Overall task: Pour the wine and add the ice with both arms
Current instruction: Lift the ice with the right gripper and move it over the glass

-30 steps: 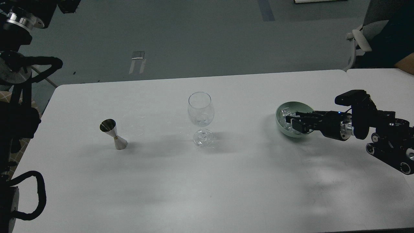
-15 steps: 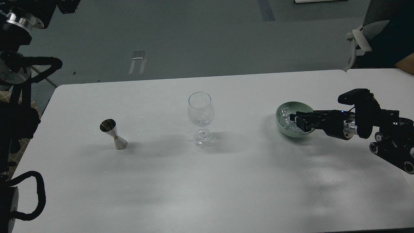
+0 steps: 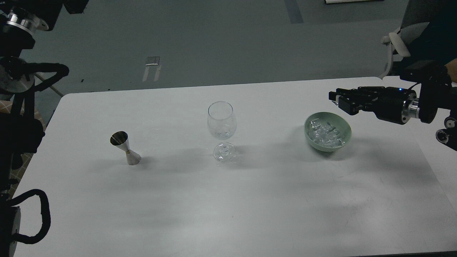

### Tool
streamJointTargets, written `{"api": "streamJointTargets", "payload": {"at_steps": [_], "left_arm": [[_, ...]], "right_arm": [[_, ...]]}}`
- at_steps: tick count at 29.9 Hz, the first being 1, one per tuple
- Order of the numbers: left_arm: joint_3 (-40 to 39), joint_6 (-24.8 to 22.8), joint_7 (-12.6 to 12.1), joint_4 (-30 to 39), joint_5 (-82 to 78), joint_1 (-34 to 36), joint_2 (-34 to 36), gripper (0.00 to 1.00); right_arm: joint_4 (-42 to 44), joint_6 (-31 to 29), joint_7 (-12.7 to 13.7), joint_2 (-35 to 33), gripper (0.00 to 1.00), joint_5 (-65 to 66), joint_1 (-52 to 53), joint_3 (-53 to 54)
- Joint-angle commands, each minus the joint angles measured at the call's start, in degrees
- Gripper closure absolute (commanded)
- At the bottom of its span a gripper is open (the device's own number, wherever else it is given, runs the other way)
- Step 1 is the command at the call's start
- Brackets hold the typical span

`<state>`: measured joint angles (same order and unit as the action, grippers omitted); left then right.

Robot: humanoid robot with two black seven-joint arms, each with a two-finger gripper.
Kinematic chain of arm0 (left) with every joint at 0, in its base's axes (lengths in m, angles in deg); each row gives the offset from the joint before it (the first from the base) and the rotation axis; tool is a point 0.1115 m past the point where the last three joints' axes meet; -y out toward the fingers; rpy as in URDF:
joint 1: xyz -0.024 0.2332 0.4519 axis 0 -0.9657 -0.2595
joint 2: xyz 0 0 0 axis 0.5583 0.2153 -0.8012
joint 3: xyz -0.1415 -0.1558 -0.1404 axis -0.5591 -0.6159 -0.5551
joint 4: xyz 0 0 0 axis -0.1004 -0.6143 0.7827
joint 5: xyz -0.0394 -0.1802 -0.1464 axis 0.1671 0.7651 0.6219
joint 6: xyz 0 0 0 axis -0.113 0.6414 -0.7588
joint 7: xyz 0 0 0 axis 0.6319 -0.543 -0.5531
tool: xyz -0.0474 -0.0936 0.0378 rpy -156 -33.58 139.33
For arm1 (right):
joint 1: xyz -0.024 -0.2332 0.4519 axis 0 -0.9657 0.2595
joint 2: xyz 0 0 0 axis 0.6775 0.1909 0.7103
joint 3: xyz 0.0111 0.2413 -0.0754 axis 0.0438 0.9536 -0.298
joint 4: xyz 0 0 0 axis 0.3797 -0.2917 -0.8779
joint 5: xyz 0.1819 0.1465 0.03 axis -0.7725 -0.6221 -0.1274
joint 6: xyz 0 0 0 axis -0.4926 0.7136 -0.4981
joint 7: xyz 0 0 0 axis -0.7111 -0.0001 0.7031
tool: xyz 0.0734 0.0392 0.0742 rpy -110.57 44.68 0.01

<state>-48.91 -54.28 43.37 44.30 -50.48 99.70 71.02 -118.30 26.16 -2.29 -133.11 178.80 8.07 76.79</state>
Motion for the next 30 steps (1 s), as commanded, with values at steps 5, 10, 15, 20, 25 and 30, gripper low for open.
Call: {"api": "streamJointTargets", "payload": {"at_steps": [5, 10, 15, 20, 25, 30], "left_arm": [[0.1, 0.0, -0.1, 0.0, 0.1, 0.3, 0.0, 0.02], [0.1, 0.0, -0.1, 0.0, 0.1, 0.7, 0.0, 0.02], [0.0, 0.1, -0.1, 0.0, 0.1, 0.6, 0.0, 0.02], [0.1, 0.1, -0.3, 0.0, 0.1, 0.5, 0.0, 0.02], [0.2, 0.0, -0.5, 0.0, 0.1, 0.6, 0.0, 0.02], [0.2, -0.1, -0.6, 0.0, 0.1, 0.2, -0.1, 0.02]], "right_arm": [[-9.5, -1.2, -0.3, -2.2, 1.00, -0.2, 9.3, -0.1], [-10.4, -4.5, -0.1, -0.1, 1.00, -2.7, 18.6, -1.5], [-9.1, -6.4, 0.1, 9.2, 1.00, -8.3, 32.0, -11.8], [-1.5, -9.7, 0.0, 19.3, 1.00, -11.1, 41.2, -19.6], [1.5, -17.8, -0.7, 22.6, 1.00, -11.3, 43.2, -20.4], [2.0, -25.1, -1.8, 22.8, 1.00, -11.3, 43.6, -20.4]]}}
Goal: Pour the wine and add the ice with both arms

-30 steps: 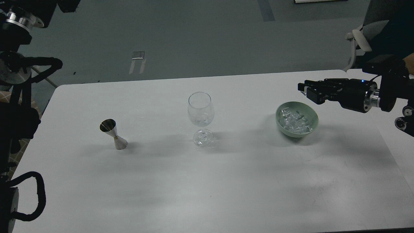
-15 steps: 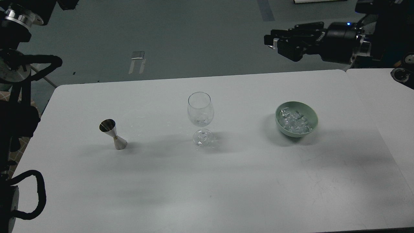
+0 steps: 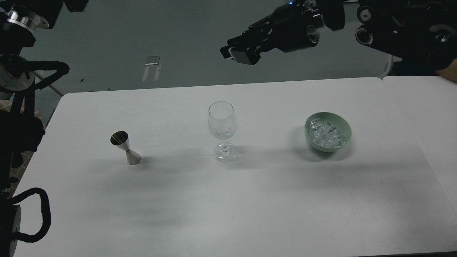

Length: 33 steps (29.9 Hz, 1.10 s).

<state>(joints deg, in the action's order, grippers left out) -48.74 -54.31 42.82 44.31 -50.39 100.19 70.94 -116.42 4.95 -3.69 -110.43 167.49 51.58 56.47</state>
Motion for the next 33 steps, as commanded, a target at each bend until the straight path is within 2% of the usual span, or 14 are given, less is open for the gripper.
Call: {"api": "streamJointTargets", "payload": {"at_steps": [1, 8, 21, 33], "left_arm": [[0.0, -0.1, -0.1, 0.0, 0.0, -0.4, 0.0, 0.02], [0.0, -0.1, -0.1, 0.0, 0.0, -0.6, -0.2, 0.02], [0.0, -0.1, -0.1, 0.0, 0.0, -0.7, -0.2, 0.02], [0.0, -0.8, 0.1, 0.0, 0.0, -0.9, 0.0, 0.02]], "right_arm": [[0.0, -5.4, -0.4, 0.2, 1.00, 0.0, -0.3, 0.0], [0.3, -5.6, -0.4, 2.2, 1.00, 0.2, -3.0, -0.4], [7.6, -5.6, -0.4, 12.8, 1.00, 0.2, -4.8, -1.3], [12.1, -5.6, -0.4, 16.5, 1.00, 0.2, -5.5, -3.7]]}}
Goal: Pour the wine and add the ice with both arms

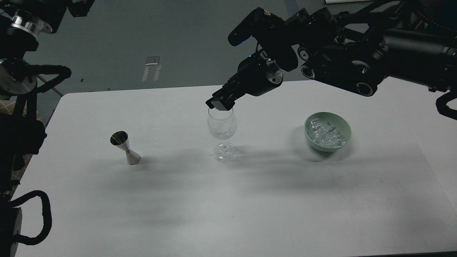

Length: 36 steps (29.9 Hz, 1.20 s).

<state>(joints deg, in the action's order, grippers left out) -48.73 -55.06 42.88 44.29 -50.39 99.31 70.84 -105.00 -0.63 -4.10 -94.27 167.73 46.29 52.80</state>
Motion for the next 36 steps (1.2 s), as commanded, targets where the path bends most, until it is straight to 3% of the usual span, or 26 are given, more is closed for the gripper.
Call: {"api": "streamJointTargets", "payload": {"at_steps": [1, 36], "left_arm": [[0.0, -0.1, 0.1, 0.0, 0.0, 0.0, 0.1, 0.02], [-0.2, -0.5, 0.1, 0.1, 0.4, -0.3, 1.1, 0.02]], "right_arm": [[0.8, 0.0, 0.0, 0.6, 1.00, 0.0, -0.3, -0.1], [2.1, 0.0, 0.0, 1.9, 0.99, -0.2, -1.0, -1.3]]}}
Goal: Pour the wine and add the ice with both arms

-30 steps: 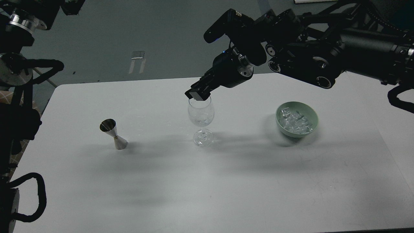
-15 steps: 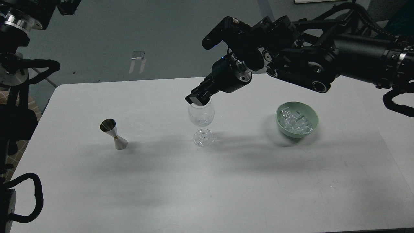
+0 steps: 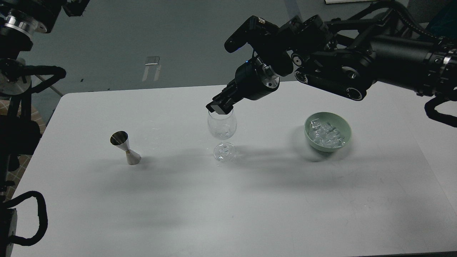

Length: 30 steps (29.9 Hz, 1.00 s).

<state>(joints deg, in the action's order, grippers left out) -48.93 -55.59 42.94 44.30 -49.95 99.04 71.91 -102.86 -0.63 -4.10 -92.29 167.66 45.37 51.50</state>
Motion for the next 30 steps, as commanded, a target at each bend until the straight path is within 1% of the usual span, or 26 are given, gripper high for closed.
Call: {"api": "streamJointTargets", "payload": {"at_steps": [1, 7, 9, 10, 13, 17, 18, 19, 30], "left_arm": [[0.0, 0.0, 0.1, 0.0, 0.0, 0.0, 0.0, 0.02], [0.0, 0.0, 0.1, 0.0, 0.0, 0.0, 0.0, 0.02], [0.0, 0.0, 0.1, 0.0, 0.0, 0.0, 0.0, 0.02], [0.0, 0.0, 0.1, 0.0, 0.0, 0.0, 0.0, 0.02], [0.0, 0.0, 0.1, 0.0, 0.0, 0.0, 0.0, 0.02], [0.0, 0.0, 0.1, 0.0, 0.0, 0.0, 0.0, 0.02], [0.0, 0.0, 0.1, 0.0, 0.0, 0.0, 0.0, 0.02], [0.0, 0.0, 0.1, 0.0, 0.0, 0.0, 0.0, 0.02], [0.0, 0.0, 0.1, 0.0, 0.0, 0.0, 0.0, 0.02]], "right_arm": [[0.0, 0.0, 0.0, -0.1, 0.98, 0.0, -0.1, 0.0], [0.0, 0.0, 0.0, -0.2, 0.96, 0.0, -0.2, 0.0], [0.0, 0.0, 0.0, -0.1, 0.90, -0.1, -0.2, 0.0], [0.0, 0.0, 0.0, -0.1, 0.83, 0.0, -0.2, 0.0], [0.3, 0.0, 0.0, -0.1, 0.77, 0.0, -0.2, 0.0], [0.3, 0.0, 0.0, -0.1, 0.75, 0.0, -0.3, 0.0], [0.3, 0.0, 0.0, -0.1, 0.74, 0.0, -0.4, 0.0], [0.3, 0.0, 0.0, -0.1, 0.71, 0.0, -0.5, 0.0], [0.3, 0.0, 0.0, -0.1, 0.63, -0.1, -0.4, 0.0]]}}
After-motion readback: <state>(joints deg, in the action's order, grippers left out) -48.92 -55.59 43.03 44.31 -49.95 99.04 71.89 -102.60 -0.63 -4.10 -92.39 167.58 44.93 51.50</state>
